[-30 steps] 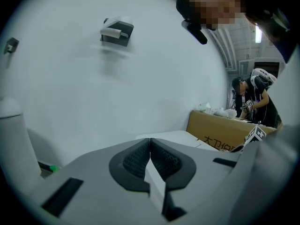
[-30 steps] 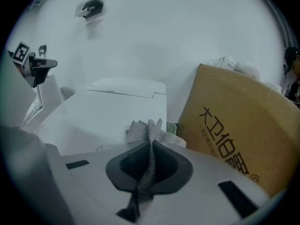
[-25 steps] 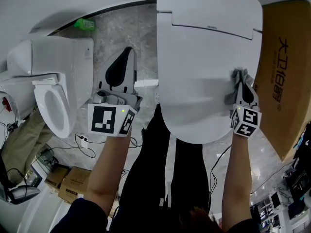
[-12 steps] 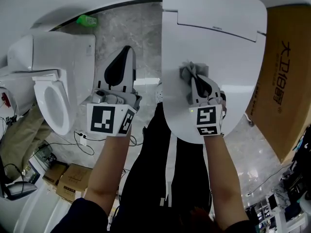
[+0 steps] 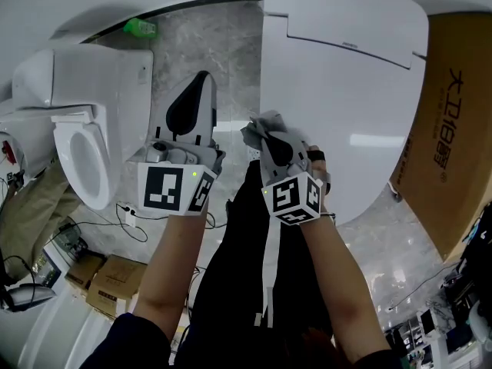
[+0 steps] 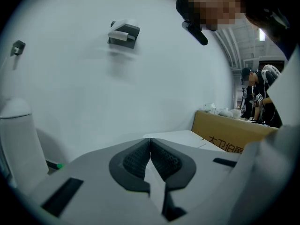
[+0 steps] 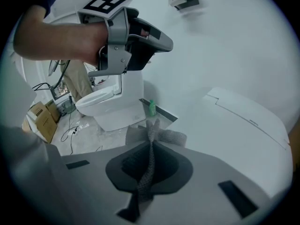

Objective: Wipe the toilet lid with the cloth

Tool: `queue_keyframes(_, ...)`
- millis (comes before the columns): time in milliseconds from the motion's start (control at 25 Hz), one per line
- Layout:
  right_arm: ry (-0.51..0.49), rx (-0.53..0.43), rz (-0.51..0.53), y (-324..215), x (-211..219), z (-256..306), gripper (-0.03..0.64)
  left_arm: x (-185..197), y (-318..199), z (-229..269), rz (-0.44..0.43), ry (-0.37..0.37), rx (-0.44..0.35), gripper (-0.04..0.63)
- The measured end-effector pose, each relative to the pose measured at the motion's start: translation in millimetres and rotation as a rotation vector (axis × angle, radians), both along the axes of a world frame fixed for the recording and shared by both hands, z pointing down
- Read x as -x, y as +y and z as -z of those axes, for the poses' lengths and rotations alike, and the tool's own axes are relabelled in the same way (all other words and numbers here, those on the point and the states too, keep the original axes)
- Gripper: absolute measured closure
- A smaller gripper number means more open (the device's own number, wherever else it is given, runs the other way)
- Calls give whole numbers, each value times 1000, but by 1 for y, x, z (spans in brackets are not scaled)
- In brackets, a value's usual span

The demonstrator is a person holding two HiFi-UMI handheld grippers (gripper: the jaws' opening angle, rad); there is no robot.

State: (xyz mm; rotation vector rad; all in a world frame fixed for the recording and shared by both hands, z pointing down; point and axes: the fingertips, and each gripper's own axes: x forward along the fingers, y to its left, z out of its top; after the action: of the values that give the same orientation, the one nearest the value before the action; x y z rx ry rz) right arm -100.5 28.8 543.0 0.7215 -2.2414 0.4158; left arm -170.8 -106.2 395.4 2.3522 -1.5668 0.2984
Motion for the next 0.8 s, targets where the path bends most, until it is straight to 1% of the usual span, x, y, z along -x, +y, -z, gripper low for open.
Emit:
queue_keyframes(80, -2, -7, 6, 2, -5, 0, 592, 0, 0, 0, -3, -3, -1, 575)
queue_keyframes(160, -3, -11, -9, 2, -13, 0, 592, -1, -1, -1, -8, -5, 0, 575)
queue_keyframes(320, 0, -15, -92, -1, -47, 0, 592, -6, -1, 0, -21, -6, 3, 575)
queue_keyframes(480, 49, -22, -211, -6, -106, -2, 592, -13, -3, 3, -36, -4, -2, 575)
queue_keyframes(720, 161, -68, -370, -17, -208, 0, 592, -21, -1, 7, -52, -4, -9, 575)
queue_keyframes(800, 188, -66, -448, -20, -244, -1, 592, -23, 0, 8, -57, -2, -10, 575)
